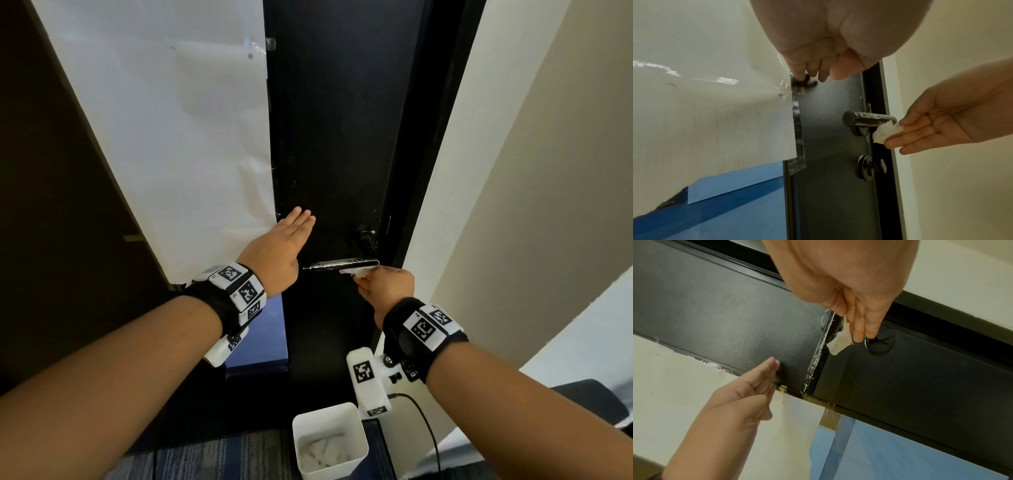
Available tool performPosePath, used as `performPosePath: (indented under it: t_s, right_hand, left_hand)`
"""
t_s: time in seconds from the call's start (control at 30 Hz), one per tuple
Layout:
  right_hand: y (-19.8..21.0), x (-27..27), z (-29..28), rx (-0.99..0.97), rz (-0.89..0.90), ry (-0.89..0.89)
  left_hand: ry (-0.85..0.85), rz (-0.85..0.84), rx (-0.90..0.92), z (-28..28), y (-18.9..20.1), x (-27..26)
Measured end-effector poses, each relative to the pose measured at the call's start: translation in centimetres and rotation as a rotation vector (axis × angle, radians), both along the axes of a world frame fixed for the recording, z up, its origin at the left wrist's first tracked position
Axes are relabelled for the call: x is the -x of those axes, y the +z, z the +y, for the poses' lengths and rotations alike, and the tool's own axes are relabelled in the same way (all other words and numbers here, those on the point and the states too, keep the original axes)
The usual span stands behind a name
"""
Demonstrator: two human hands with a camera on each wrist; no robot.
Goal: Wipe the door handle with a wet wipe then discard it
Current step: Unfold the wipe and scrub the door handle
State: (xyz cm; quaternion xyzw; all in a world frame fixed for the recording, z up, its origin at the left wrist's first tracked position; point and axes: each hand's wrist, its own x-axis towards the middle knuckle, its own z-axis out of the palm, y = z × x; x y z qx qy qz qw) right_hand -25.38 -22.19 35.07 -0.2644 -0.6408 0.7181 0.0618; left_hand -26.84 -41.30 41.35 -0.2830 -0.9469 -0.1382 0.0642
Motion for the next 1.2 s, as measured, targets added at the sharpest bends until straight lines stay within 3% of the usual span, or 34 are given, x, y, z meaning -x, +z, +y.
performPosePath:
  t_s: [0.27,0.57,0.83,0.97,1.1,1.2]
  right_hand:
    - [-0.2,-0.3,-2.5,-0.11,-0.013,0.111]
    - [1.3,-0.4,-4.9,-0.023,-0.069,0.264]
    - [1.4,-0.9,-6.8,0.058,-0.081,0.304]
    - [1.9,-2.0,-6.9,0.186,-0.091,0.297]
    - [2.6,-3.1,-5.0,0.089,0.057,0.269]
    - [3.0,-2.7,-2.3,-0.117,0.142,0.172]
  left_hand:
    - [0.002,-0.002,0.01,-0.6,-0.5,0.0]
    - [0.011,0.009,0.016,-1.8,-0.6,0.0]
    - [-0.006,0.002,0.012,-2.4,-0.7,0.0]
    - [-0.009,0.003,0.003,-2.6,-0.7,0.0]
    - [-0.016,0.005,-0.005,-2.6,-0.7,0.0]
    - [-0.025,0.013,-0.01,-2.7,-0.8,0.1]
